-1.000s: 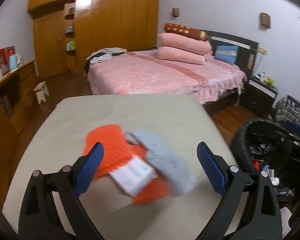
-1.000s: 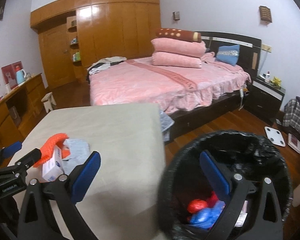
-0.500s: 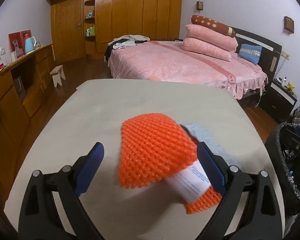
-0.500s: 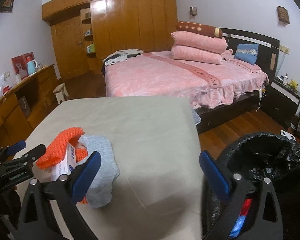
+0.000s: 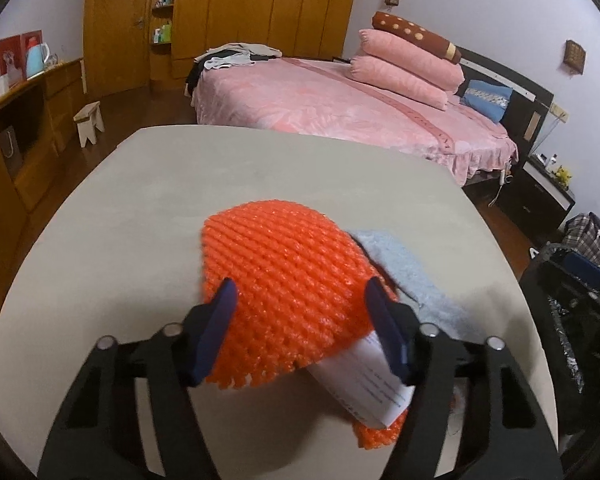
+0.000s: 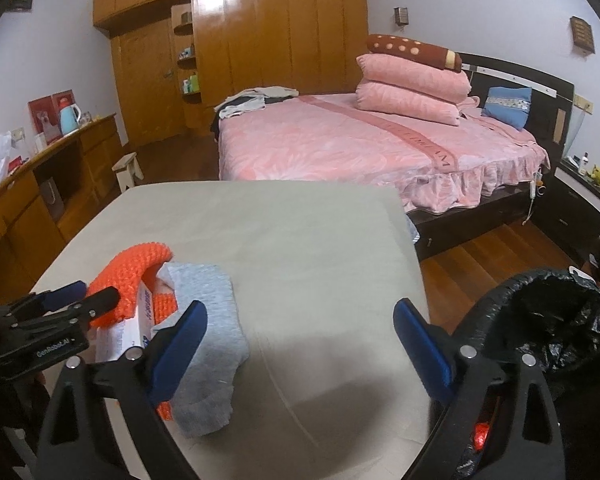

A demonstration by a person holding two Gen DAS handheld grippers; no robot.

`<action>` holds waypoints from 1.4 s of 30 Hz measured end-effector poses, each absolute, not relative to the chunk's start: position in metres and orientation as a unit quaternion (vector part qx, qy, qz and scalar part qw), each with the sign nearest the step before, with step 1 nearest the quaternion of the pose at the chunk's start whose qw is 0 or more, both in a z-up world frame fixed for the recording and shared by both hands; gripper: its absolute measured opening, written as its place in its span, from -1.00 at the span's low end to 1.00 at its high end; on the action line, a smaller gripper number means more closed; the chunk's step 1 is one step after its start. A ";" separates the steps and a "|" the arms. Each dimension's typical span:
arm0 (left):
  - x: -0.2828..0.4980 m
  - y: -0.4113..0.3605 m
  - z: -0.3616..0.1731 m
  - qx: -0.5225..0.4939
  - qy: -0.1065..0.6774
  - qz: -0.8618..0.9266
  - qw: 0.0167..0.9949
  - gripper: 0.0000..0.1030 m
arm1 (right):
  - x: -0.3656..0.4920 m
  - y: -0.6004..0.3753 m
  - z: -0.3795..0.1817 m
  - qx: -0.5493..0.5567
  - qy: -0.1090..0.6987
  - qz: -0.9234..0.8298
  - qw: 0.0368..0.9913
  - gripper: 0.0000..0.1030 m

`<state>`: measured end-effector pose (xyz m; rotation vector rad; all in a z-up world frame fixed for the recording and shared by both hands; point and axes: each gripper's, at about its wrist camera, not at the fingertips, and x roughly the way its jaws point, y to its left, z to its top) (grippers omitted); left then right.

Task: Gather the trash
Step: 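Grasp the orange mesh scrubber with the left tool while the right tool grasps the grey sock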

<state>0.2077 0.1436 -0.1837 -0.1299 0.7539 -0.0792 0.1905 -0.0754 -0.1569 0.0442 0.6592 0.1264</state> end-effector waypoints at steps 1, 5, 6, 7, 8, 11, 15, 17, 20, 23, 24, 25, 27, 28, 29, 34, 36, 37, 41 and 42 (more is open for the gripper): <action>0.207 0.144 -0.184 -0.063 0.367 -0.039 0.927 -0.02 | 0.191 -0.073 -0.158 0.020 0.324 0.065 0.944 0.79; 0.205 0.142 -0.185 -0.064 0.361 -0.047 0.929 -0.54 | 0.195 -0.067 -0.160 0.017 0.328 0.076 0.941 0.79; 0.204 0.142 -0.185 -0.062 0.359 -0.046 0.930 -0.58 | 0.196 -0.065 -0.161 0.016 0.330 0.079 0.941 0.79; 0.204 0.141 -0.185 -0.062 0.357 -0.045 0.931 -0.64 | 0.196 -0.062 -0.163 0.015 0.332 0.082 0.940 0.78; 0.203 0.141 -0.184 -0.063 0.356 -0.044 0.931 -0.68 | 0.196 -0.061 -0.164 0.015 0.333 0.083 0.939 0.77; 0.198 0.144 -0.178 -0.070 0.345 -0.037 0.935 -0.72 | 0.197 -0.057 -0.167 0.015 0.336 0.090 0.937 0.73; 0.187 0.152 -0.165 -0.075 0.330 -0.031 0.940 -0.72 | 0.196 -0.050 -0.168 0.019 0.337 0.099 0.936 0.67; 0.183 0.155 -0.162 -0.075 0.328 -0.028 0.941 -0.72 | 0.196 -0.046 -0.169 0.020 0.338 0.102 0.935 0.66; 0.177 0.161 -0.158 -0.080 0.328 -0.025 0.941 -0.73 | 0.195 -0.041 -0.171 0.018 0.339 0.109 0.934 0.62; 0.172 0.165 -0.159 -0.073 0.332 -0.020 0.940 -0.73 | 0.196 -0.033 -0.174 0.015 0.344 0.117 0.931 0.55; 0.169 0.166 -0.160 -0.068 0.332 -0.016 0.941 -0.73 | 0.197 -0.031 -0.176 0.015 0.347 0.120 0.930 0.53; 0.168 0.167 -0.160 -0.066 0.333 -0.015 0.941 -0.73 | 0.197 -0.029 -0.177 0.014 0.348 0.121 0.929 0.53; 0.164 0.170 -0.162 -0.066 0.334 -0.012 0.940 -0.73 | 0.197 -0.027 -0.178 0.013 0.349 0.122 0.929 0.52; 0.163 0.172 -0.162 -0.066 0.335 -0.011 0.940 -0.73 | 0.197 -0.026 -0.179 0.014 0.350 0.122 0.929 0.52; 0.162 0.172 -0.162 -0.064 0.335 -0.010 0.940 -0.73 | 0.197 -0.026 -0.180 0.014 0.351 0.122 0.928 0.51; 0.161 0.174 -0.163 -0.064 0.334 -0.007 0.940 -0.73 | 0.196 -0.020 -0.184 0.008 0.359 0.129 0.925 0.43; 0.161 0.174 -0.164 -0.064 0.334 -0.007 0.940 -0.73 | 0.196 -0.018 -0.186 0.007 0.362 0.131 0.923 0.37; 0.162 0.173 -0.164 -0.063 0.335 -0.006 0.940 -0.73 | 0.196 -0.017 -0.187 0.006 0.364 0.132 0.922 0.34; 0.162 0.173 -0.164 -0.063 0.336 -0.007 0.940 -0.73 | 0.199 -0.014 -0.194 0.007 0.380 0.143 0.914 0.01; 0.162 0.172 -0.164 -0.062 0.335 -0.006 0.940 -0.73 | 0.200 -0.013 -0.196 0.009 0.386 0.150 0.910 -0.19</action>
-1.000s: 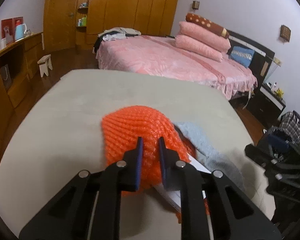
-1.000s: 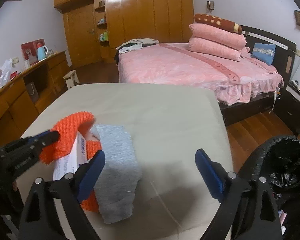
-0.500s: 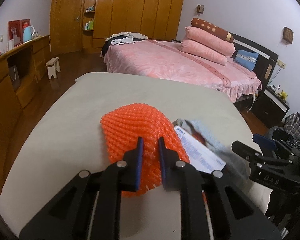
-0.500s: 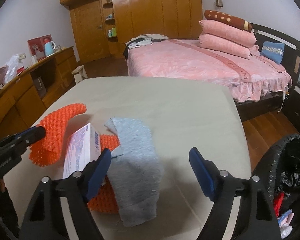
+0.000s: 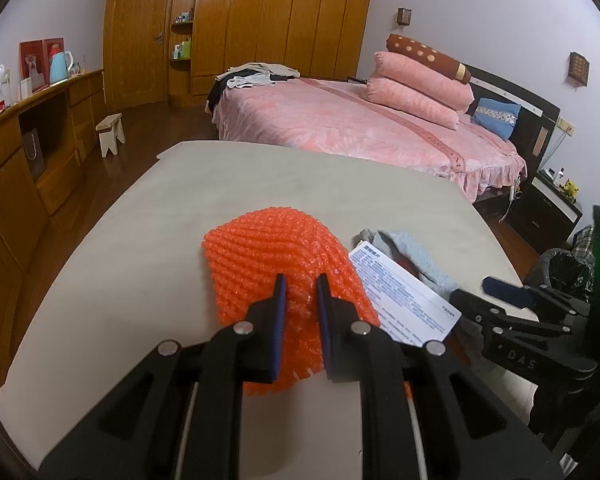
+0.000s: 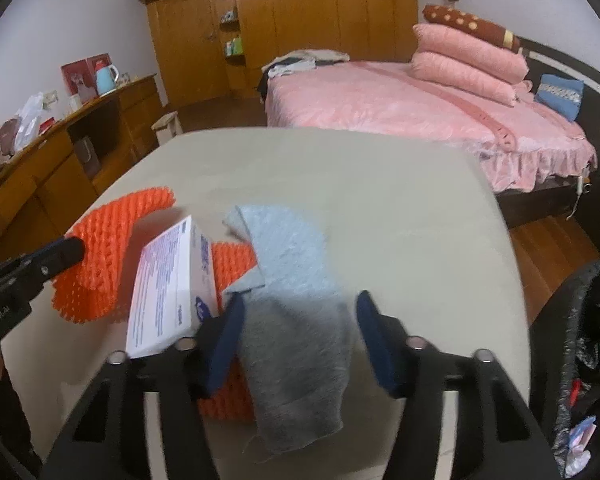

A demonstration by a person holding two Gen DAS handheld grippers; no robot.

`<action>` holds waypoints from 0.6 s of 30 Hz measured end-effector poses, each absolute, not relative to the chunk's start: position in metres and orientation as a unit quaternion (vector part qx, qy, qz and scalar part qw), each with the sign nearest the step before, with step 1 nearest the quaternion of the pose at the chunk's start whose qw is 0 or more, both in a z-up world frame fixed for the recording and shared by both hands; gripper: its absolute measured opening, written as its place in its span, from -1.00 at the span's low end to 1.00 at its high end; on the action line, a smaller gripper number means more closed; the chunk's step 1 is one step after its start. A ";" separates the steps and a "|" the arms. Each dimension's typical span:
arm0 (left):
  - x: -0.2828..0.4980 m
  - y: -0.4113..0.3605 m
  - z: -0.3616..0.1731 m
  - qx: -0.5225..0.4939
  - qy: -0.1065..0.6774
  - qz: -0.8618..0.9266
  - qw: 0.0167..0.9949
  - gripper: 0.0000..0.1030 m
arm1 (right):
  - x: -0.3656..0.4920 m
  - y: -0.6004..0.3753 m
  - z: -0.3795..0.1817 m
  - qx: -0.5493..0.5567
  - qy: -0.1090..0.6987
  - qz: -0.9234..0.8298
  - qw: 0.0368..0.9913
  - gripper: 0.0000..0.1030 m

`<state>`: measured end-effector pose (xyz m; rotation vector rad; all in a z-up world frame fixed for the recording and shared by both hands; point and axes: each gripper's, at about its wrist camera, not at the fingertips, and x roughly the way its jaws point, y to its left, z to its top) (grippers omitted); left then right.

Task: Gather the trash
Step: 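Grasp the orange mesh scrubber with the left tool while the right tool grasps the grey sock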

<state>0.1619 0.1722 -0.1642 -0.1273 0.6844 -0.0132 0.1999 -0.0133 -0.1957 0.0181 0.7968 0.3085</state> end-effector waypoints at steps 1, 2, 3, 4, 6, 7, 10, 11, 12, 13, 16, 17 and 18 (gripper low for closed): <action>0.162 0.172 -0.164 -0.061 0.335 -0.006 0.940 -0.73 | 0.200 -0.014 -0.197 0.012 0.391 0.157 0.907 -0.32; 0.162 0.172 -0.163 -0.061 0.335 -0.006 0.940 -0.73 | 0.202 -0.014 -0.198 0.017 0.396 0.169 0.903 -0.57; 0.161 0.172 -0.163 -0.061 0.335 -0.006 0.940 -0.73 | 0.203 -0.016 -0.198 0.021 0.399 0.176 0.900 -0.71; 0.161 0.172 -0.163 -0.060 0.334 -0.005 0.941 -0.73 | 0.203 -0.017 -0.197 0.024 0.398 0.177 0.900 -0.75; 0.161 0.171 -0.162 -0.057 0.333 -0.004 0.941 -0.73 | 0.201 -0.018 -0.195 0.025 0.391 0.177 0.903 -0.93; 0.159 0.170 -0.162 -0.058 0.333 -0.004 0.941 -0.73 | 0.199 -0.018 -0.193 0.027 0.388 0.178 0.904 -0.94; 0.157 0.168 -0.158 -0.055 0.329 -0.005 0.943 -0.73 | 0.195 -0.022 -0.182 0.028 0.371 0.180 0.910 -0.99; 0.157 0.167 -0.156 -0.054 0.327 -0.006 0.943 -0.73 | 0.194 -0.022 -0.179 0.027 0.368 0.180 0.912 -0.99; 0.157 0.166 -0.154 -0.053 0.326 -0.006 0.944 -0.73 | 0.193 -0.023 -0.174 0.028 0.362 0.180 0.914 -0.99; 0.156 0.165 -0.153 -0.053 0.325 -0.007 0.944 -0.73 | 0.191 -0.025 -0.170 0.030 0.356 0.180 0.916 -0.99; 0.155 0.161 -0.152 -0.051 0.322 -0.011 0.945 -0.73 | 0.192 -0.023 -0.165 0.012 0.356 0.171 0.919 -0.99; 0.155 0.162 -0.152 -0.051 0.322 -0.011 0.945 -0.73 | 0.193 -0.023 -0.165 0.011 0.357 0.169 0.918 -0.96; 0.155 0.161 -0.153 -0.051 0.323 -0.011 0.945 -0.73 | 0.195 -0.023 -0.169 0.012 0.364 0.170 0.916 -0.94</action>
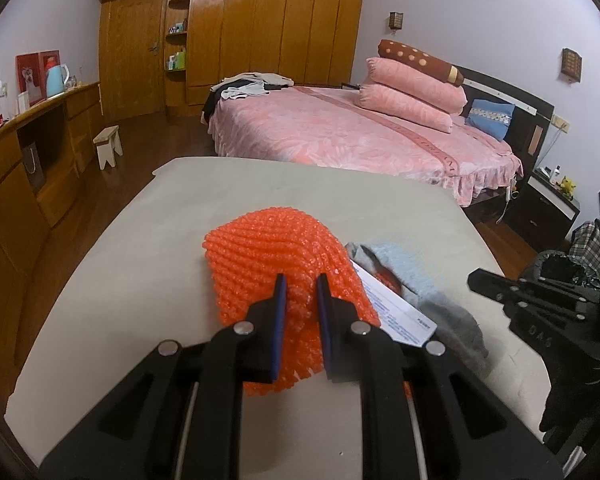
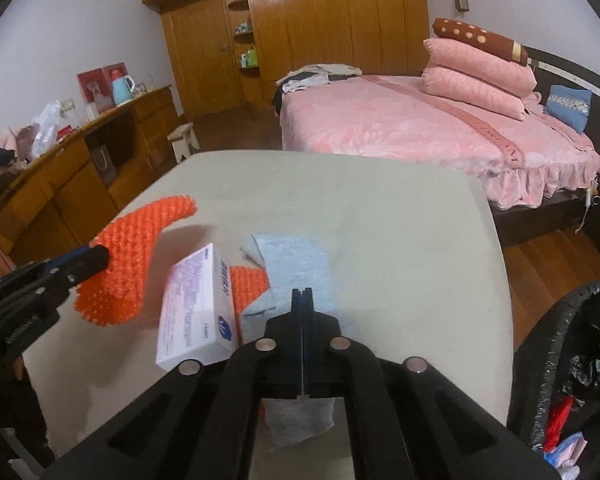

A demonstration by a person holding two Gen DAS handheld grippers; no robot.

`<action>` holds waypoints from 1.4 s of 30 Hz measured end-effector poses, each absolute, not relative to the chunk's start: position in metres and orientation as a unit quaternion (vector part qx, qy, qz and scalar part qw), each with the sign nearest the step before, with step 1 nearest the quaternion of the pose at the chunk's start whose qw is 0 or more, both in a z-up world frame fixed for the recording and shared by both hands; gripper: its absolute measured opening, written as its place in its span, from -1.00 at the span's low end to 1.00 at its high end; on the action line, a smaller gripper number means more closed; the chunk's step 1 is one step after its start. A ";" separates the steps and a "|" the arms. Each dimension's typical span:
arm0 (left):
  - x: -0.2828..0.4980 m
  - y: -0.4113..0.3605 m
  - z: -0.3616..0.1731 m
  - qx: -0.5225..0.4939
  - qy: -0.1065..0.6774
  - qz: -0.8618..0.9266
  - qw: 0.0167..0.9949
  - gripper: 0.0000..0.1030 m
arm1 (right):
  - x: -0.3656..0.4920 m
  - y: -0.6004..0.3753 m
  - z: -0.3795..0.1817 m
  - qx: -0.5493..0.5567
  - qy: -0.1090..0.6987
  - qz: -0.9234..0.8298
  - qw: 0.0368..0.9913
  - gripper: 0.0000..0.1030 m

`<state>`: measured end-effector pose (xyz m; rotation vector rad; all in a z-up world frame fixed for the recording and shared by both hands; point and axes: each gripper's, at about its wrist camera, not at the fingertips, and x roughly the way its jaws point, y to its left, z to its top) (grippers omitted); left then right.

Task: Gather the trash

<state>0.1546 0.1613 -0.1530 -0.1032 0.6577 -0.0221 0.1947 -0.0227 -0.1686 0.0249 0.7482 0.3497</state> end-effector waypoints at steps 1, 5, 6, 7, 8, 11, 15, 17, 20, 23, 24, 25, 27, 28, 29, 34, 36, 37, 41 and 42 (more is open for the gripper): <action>0.154 0.162 -0.155 -0.050 0.324 -0.011 0.945 -0.73 | 0.197 -0.022 -0.173 0.015 0.370 0.168 0.913 -0.93; 0.156 0.166 -0.162 -0.050 0.332 -0.009 0.942 -0.73 | 0.203 -0.021 -0.185 0.023 0.393 0.171 0.903 -0.25; 0.156 0.168 -0.165 -0.052 0.335 -0.008 0.941 -0.73 | 0.205 -0.021 -0.189 0.026 0.400 0.166 0.901 0.01; 0.157 0.169 -0.165 -0.053 0.336 -0.007 0.940 -0.73 | 0.207 -0.021 -0.193 0.028 0.404 0.161 0.900 0.09; 0.157 0.171 -0.166 -0.053 0.336 -0.006 0.940 -0.73 | 0.209 -0.020 -0.196 0.029 0.408 0.159 0.898 0.18; 0.156 0.174 -0.168 -0.053 0.336 -0.004 0.940 -0.73 | 0.214 -0.017 -0.206 0.029 0.427 0.165 0.889 0.18; 0.154 0.175 -0.169 -0.050 0.334 -0.004 0.941 -0.73 | 0.216 -0.019 -0.211 0.042 0.434 0.184 0.881 -0.52; 0.154 0.175 -0.168 -0.048 0.333 -0.004 0.942 -0.73 | 0.214 -0.021 -0.206 0.044 0.427 0.188 0.884 -0.74; 0.154 0.174 -0.163 -0.047 0.328 -0.004 0.943 -0.73 | 0.210 -0.027 -0.196 0.045 0.408 0.186 0.893 -0.82; 0.153 0.170 -0.157 -0.048 0.324 -0.005 0.945 -0.73 | 0.205 -0.030 -0.182 0.044 0.391 0.185 0.901 -0.85; 0.153 0.169 -0.154 -0.047 0.322 -0.007 0.945 -0.73 | 0.204 -0.030 -0.179 0.044 0.386 0.185 0.903 -0.85; 0.153 0.167 -0.151 -0.045 0.320 -0.008 0.946 -0.73 | 0.203 -0.032 -0.174 0.044 0.380 0.183 0.906 -0.85; 0.153 0.163 -0.147 -0.042 0.318 -0.012 0.947 -0.73 | 0.201 -0.035 -0.164 0.044 0.369 0.181 0.911 -0.85; 0.153 0.160 -0.144 -0.040 0.317 -0.015 0.948 -0.73 | 0.201 -0.037 -0.160 0.045 0.365 0.180 0.913 -0.85; 0.153 0.157 -0.141 -0.037 0.315 -0.017 0.948 -0.73 | 0.199 -0.038 -0.155 0.047 0.360 0.178 0.915 -0.85; 0.154 0.140 -0.128 -0.034 0.309 -0.035 0.950 -0.73 | 0.195 -0.053 -0.130 0.053 0.333 0.170 0.926 -0.85; 0.154 0.133 -0.125 -0.034 0.308 -0.043 0.950 -0.73 | 0.193 -0.058 -0.122 0.050 0.326 0.167 0.929 -0.85; 0.154 0.128 -0.123 -0.033 0.307 -0.048 0.950 -0.73 | 0.192 -0.062 -0.119 0.051 0.323 0.165 0.931 -0.85; 0.153 0.108 -0.117 -0.023 0.302 -0.067 0.951 -0.73 | 0.186 -0.076 -0.107 0.058 0.310 0.156 0.936 -0.85; 0.153 0.102 -0.115 -0.022 0.301 -0.072 0.951 -0.73 | 0.184 -0.081 -0.105 0.060 0.307 0.153 0.937 -0.85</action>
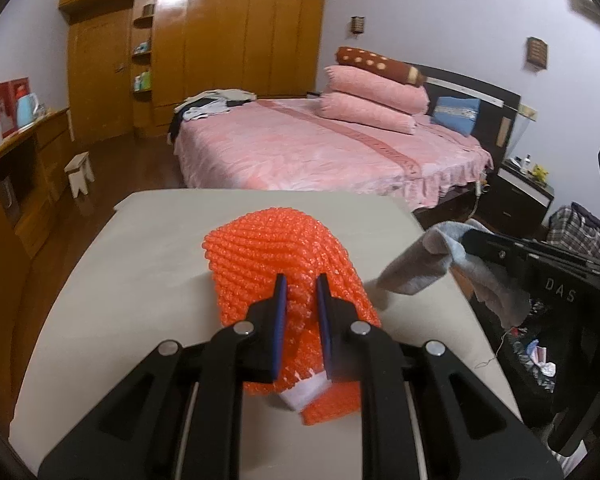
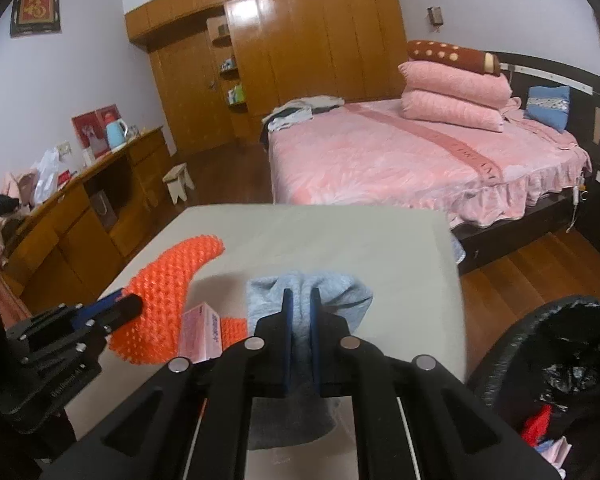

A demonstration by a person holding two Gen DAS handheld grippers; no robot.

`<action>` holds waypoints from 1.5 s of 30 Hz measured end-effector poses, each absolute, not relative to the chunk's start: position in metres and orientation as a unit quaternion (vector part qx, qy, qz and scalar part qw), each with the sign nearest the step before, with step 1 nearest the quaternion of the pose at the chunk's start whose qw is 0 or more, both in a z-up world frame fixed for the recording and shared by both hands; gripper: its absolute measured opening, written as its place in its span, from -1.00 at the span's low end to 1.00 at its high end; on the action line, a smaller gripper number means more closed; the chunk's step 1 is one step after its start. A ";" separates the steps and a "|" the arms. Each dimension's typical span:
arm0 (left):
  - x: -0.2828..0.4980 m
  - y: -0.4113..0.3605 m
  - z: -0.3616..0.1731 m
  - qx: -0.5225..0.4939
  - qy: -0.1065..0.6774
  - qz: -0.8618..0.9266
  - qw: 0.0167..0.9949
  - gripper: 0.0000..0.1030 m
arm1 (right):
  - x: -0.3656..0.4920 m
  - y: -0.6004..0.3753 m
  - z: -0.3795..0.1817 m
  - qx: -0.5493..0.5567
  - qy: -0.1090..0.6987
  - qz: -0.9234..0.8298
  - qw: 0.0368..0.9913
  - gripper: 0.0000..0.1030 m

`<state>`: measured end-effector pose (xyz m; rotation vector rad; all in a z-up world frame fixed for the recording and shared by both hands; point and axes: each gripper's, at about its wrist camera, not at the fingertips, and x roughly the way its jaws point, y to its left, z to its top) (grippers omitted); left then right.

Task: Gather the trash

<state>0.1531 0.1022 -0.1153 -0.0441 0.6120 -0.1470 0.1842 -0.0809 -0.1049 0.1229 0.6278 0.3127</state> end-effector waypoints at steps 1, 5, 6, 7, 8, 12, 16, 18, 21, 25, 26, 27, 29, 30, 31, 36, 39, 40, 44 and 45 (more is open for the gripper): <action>0.153 0.098 -0.114 -0.021 0.300 -0.076 0.951 -0.73 | 0.183 -0.085 -0.103 0.062 0.306 0.151 0.938 -0.85; 0.153 0.080 -0.110 -0.018 0.297 -0.093 0.950 -0.73 | 0.176 -0.101 -0.097 0.068 0.298 0.140 0.942 -0.85; 0.152 0.074 -0.109 -0.016 0.296 -0.098 0.950 -0.73 | 0.174 -0.108 -0.095 0.071 0.296 0.135 0.943 -0.85; 0.152 0.068 -0.108 -0.014 0.295 -0.103 0.950 -0.73 | 0.173 -0.111 -0.094 0.072 0.295 0.132 0.944 -0.85; 0.152 0.062 -0.107 -0.014 0.294 -0.108 0.950 -0.73 | 0.171 -0.113 -0.094 0.073 0.294 0.129 0.944 -0.85; 0.151 0.041 -0.104 -0.008 0.292 -0.126 0.948 -0.73 | 0.163 -0.135 -0.091 0.077 0.290 0.110 0.948 -0.85; 0.151 0.021 -0.103 -0.005 0.291 -0.142 0.946 -0.73 | 0.155 -0.153 -0.089 0.082 0.289 0.093 0.949 -0.85; 0.150 0.010 -0.103 -0.002 0.290 -0.152 0.945 -0.73 | 0.151 -0.164 -0.089 0.083 0.289 0.082 0.950 -0.85; 0.149 -0.005 -0.103 -0.002 0.290 -0.167 0.942 -0.73 | 0.143 -0.182 -0.088 0.086 0.289 0.062 0.951 -0.85; 0.148 -0.027 -0.103 0.001 0.291 -0.189 0.938 -0.73 | 0.132 -0.204 -0.087 0.088 0.287 0.038 0.953 -0.85; 0.148 -0.032 -0.103 0.003 0.290 -0.194 0.937 -0.73 | 0.129 -0.209 -0.087 0.087 0.287 0.032 0.953 -0.85; 0.147 -0.040 -0.104 0.004 0.290 -0.201 0.935 -0.73 | 0.124 -0.218 -0.087 0.087 0.286 0.021 0.954 -0.85; 0.146 -0.049 -0.104 0.005 0.291 -0.211 0.933 -0.73 | 0.119 -0.227 -0.087 0.089 0.286 0.009 0.954 -0.85; 0.146 -0.055 -0.105 0.006 0.291 -0.217 0.932 -0.73 | 0.114 -0.236 -0.087 0.089 0.286 -0.002 0.954 -0.85; 0.146 -0.063 -0.105 0.007 0.292 -0.223 0.930 -0.73 | 0.112 -0.241 -0.087 0.088 0.286 -0.008 0.954 -0.85; 0.142 -0.097 -0.110 0.009 0.294 -0.256 0.921 -0.73 | 0.095 -0.273 -0.090 0.088 0.287 -0.046 0.953 -0.85; 0.138 -0.119 -0.112 0.012 0.294 -0.276 0.915 -0.73 | 0.087 -0.289 -0.091 0.090 0.287 -0.065 0.951 -0.85; 0.137 -0.124 -0.113 0.012 0.295 -0.280 0.914 -0.73 | 0.084 -0.295 -0.092 0.090 0.288 -0.072 0.951 -0.85; 0.133 -0.148 -0.119 0.017 0.297 -0.302 0.906 -0.73 | 0.075 -0.312 -0.094 0.092 0.288 -0.093 0.949 -0.85; 0.132 -0.153 -0.121 0.018 0.298 -0.307 0.904 -0.73 | 0.072 -0.319 -0.096 0.093 0.288 -0.101 0.948 -0.85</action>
